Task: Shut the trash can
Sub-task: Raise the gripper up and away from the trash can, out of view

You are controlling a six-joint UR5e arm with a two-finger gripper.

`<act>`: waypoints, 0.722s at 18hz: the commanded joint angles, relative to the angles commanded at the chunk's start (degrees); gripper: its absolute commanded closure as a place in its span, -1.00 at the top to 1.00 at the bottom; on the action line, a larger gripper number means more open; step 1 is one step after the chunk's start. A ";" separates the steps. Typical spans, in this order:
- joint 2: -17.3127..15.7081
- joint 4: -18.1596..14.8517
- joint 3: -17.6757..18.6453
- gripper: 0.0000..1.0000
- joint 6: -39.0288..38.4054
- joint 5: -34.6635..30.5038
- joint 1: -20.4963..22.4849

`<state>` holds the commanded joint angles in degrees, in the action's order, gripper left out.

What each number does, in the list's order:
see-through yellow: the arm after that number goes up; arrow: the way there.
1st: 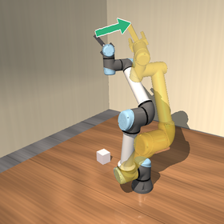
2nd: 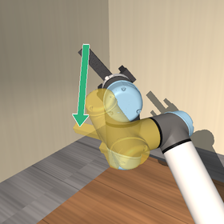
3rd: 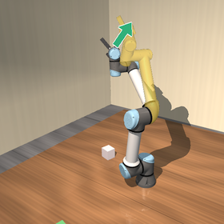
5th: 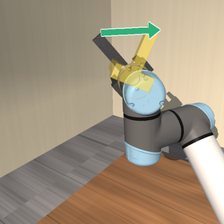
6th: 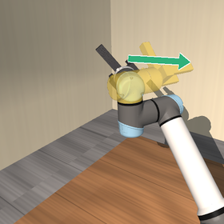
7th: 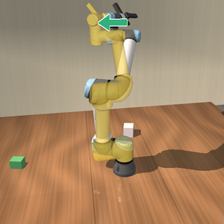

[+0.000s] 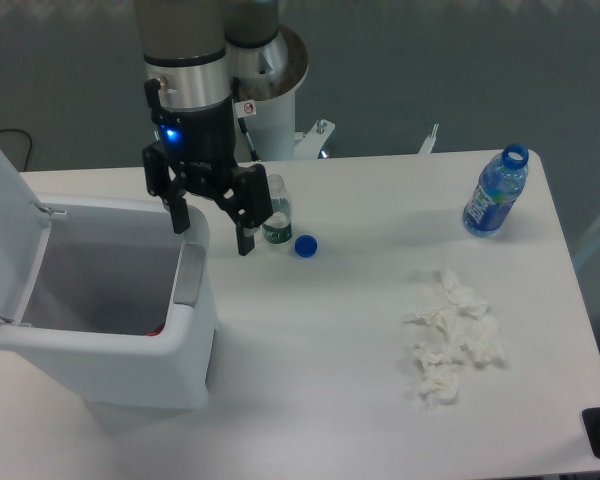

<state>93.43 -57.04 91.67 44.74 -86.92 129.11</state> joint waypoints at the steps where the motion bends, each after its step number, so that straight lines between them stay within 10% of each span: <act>1: 0.00 0.00 0.00 1.00 0.00 -0.09 -0.09; 13: -4.03 0.53 2.10 1.00 5.45 -0.09 -0.09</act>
<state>89.40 -56.51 93.77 50.18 -87.01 129.02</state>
